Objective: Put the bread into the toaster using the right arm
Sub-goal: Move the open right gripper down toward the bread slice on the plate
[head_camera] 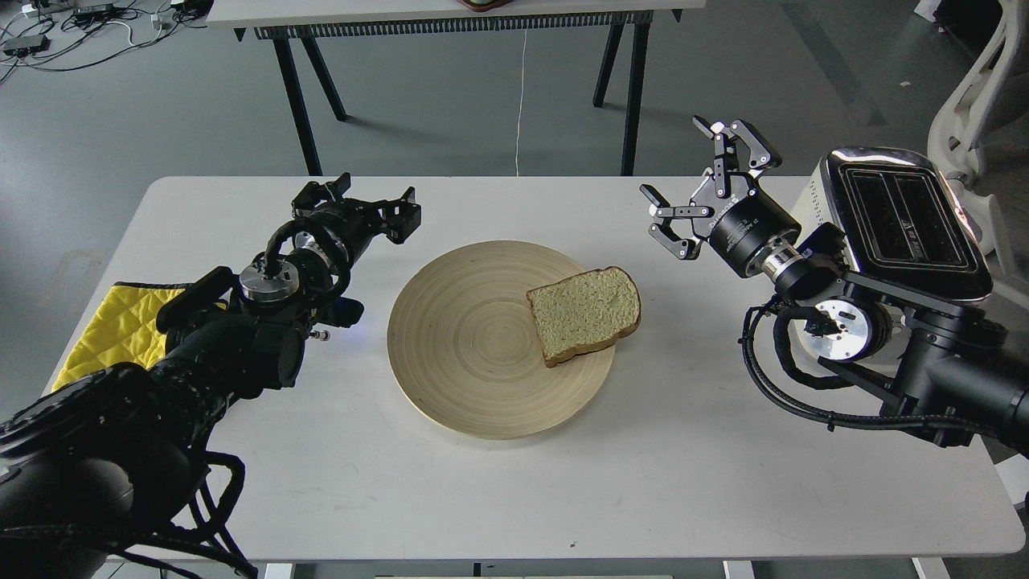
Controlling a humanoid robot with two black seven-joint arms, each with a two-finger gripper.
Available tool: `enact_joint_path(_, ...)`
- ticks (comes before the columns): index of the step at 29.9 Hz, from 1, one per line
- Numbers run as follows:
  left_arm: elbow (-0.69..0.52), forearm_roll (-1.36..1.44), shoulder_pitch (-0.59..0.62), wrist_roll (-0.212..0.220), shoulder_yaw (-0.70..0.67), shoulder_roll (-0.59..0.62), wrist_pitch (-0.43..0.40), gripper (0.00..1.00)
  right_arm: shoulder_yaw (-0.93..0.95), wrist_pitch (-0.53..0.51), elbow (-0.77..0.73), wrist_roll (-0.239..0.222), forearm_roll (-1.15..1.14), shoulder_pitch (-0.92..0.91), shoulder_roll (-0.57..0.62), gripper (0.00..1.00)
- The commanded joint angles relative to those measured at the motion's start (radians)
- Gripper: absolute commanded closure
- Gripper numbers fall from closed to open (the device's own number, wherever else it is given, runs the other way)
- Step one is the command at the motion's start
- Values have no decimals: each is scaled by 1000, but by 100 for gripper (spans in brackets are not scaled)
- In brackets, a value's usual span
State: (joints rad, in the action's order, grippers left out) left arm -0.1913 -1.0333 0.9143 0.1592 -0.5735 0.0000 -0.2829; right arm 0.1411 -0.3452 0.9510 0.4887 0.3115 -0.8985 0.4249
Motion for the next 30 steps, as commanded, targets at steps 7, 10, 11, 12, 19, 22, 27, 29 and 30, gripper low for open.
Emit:
enact_joint_path(7, 0, 1, 2, -1, 3, 0, 4, 0, 0, 0, 3, 0, 0, 13, 0, 1)
enact_joint_path(10, 0, 2, 2, -1, 3, 0, 4, 0, 0, 0, 3, 0, 0, 12, 0, 1)
enact_joint_path(11, 0, 2, 0, -1, 3, 0, 4, 0, 0, 2, 2, 0, 0, 10, 0, 1)
enact_joint_path(12, 0, 2, 0, -1, 3, 0, 4, 0, 0, 2, 2, 0, 0, 7, 2, 1)
enact_joint_path(19, 0, 2, 0, -1, 3, 0, 4, 0, -2, 28, 9, 0, -3, -23, 29, 1)
enact_joint_path(22, 0, 2, 2, -1, 3, 0, 4, 0, -2, 74, 12, 0, -21, -56, 64, 1)
enact_joint_path(27, 0, 2, 2, -1, 3, 0, 4, 0, -3, 195, 38, -1, -149, -122, 86, 1)
enact_joint_path(29, 0, 2, 2, -1, 3, 0, 2, 0, -6, 259, 52, -39, -216, -146, 83, 1)
enact_joint_path(30, 0, 2, 0, -1, 3, 0, 4, 0, -9, 296, 63, -57, -254, -155, 83, 1)
